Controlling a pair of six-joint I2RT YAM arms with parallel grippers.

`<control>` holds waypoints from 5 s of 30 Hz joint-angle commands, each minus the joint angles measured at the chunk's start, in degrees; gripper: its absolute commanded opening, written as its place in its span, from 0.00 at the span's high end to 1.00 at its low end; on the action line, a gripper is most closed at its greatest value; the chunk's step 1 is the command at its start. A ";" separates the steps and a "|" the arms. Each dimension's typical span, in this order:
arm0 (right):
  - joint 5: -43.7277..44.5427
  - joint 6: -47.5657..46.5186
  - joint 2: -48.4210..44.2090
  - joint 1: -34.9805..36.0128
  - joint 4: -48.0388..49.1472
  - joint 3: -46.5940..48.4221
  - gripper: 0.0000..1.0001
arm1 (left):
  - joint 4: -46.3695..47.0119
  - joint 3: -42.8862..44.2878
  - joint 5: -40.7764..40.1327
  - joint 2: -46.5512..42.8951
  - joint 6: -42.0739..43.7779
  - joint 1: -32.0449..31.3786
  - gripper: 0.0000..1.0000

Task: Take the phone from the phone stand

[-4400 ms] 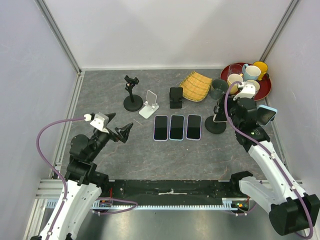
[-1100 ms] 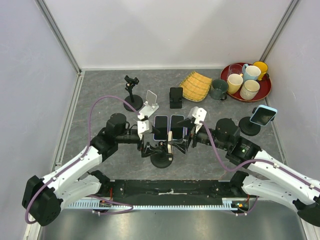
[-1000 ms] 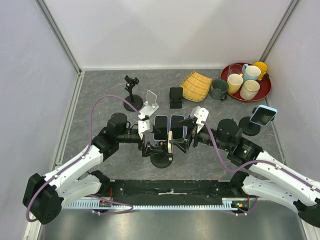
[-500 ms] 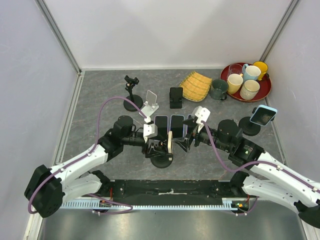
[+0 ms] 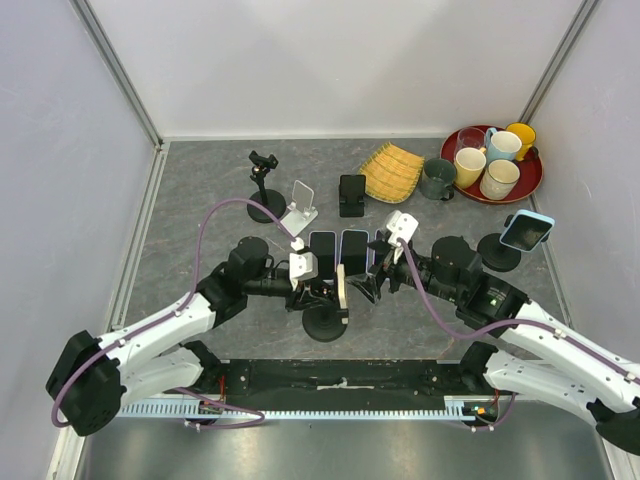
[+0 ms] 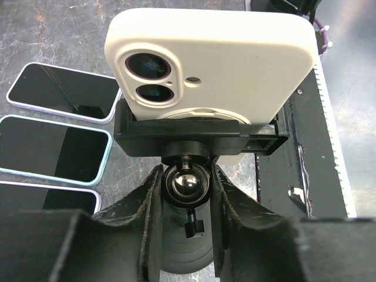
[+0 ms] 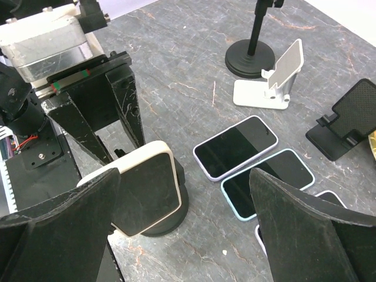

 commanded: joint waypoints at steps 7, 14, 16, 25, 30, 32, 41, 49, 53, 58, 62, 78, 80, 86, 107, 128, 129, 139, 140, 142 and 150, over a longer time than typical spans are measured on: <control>4.82 2.10 -1.56 -0.01 -8.78 7.01 0.02 | 6.05 -2.03 -15.34 -4.73 -10.06 -1.59 0.98; 5.44 2.90 1.06 0.17 -9.58 8.24 0.02 | -0.35 -2.29 -32.06 -10.70 -15.61 -5.10 0.98; 5.26 3.25 2.55 0.26 -8.53 8.16 0.02 | -2.03 -2.20 -35.65 -12.11 -16.57 -5.37 0.98; 10.34 6.94 9.05 5.43 1.57 7.54 0.02 | -5.02 -1.50 -41.74 -12.03 -17.46 -5.46 0.98; 22.30 7.55 11.79 9.66 5.18 7.72 0.06 | -5.38 -1.15 -41.74 -10.97 -17.55 -5.55 0.98; 25.11 8.08 12.84 10.63 7.73 7.19 0.07 | -5.38 -1.06 -42.01 -11.15 -17.11 -5.46 0.98; 25.74 10.28 19.26 13.17 12.83 7.63 0.25 | -5.73 -0.80 -42.09 -10.80 -16.32 -5.55 0.98; 30.75 11.86 23.39 13.71 14.76 7.02 0.37 | -5.73 -0.80 -41.57 -11.15 -15.96 -5.55 0.98; 32.59 12.04 24.27 13.71 15.38 7.36 0.46 | -5.64 -0.62 -40.95 -11.06 -15.44 -5.46 0.98; 33.30 12.04 26.55 13.71 15.82 7.98 0.50 | -5.64 -0.53 -40.60 -11.06 -15.26 -5.46 0.98; 33.30 12.39 27.87 13.71 16.52 7.98 0.53 | -5.73 -0.62 -40.51 -11.15 -15.08 -5.55 0.98; 38.05 12.04 22.87 13.62 16.27 4.20 1.00 | -7.31 -0.18 -41.74 -9.92 -17.37 -5.28 0.98; 37.44 11.78 21.73 13.71 14.78 3.50 1.00 | -9.76 0.61 -42.36 -9.39 -18.68 -4.50 0.98; 34.97 13.44 16.63 13.79 11.52 0.61 1.00 | -9.87 1.14 -40.08 -8.16 -23.43 0.51 0.98; 50.79 23.81 23.47 13.71 -6.93 10.00 1.00 | -11.18 -0.18 -50.96 -14.57 -19.66 -0.80 0.98; 58.25 27.85 28.75 13.62 -12.13 16.68 1.00 | -12.93 -0.01 -58.26 -15.98 -16.76 -7.39 0.98; 58.78 28.03 28.84 13.62 -12.04 16.68 1.00 | -12.76 -0.01 -58.18 -16.16 -16.75 -7.57 0.98; 59.49 25.05 29.98 10.02 -4.33 20.55 1.00 | -8.37 -0.97 -45.10 -14.14 -15.26 -8.54 0.98; 59.32 24.35 30.16 9.67 -2.91 20.81 1.00 | -7.84 -1.06 -44.91 -13.96 -15.17 -8.54 0.98; 58.88 22.68 30.95 8.44 0.70 20.99 1.00 | -7.84 -1.15 -41.23 -13.61 -15.17 -8.62 0.98; 59.67 17.85 32.10 4.57 3.00 23.54 1.00 | -7.31 -0.80 -43.58 -14.31 -15.61 -8.62 0.98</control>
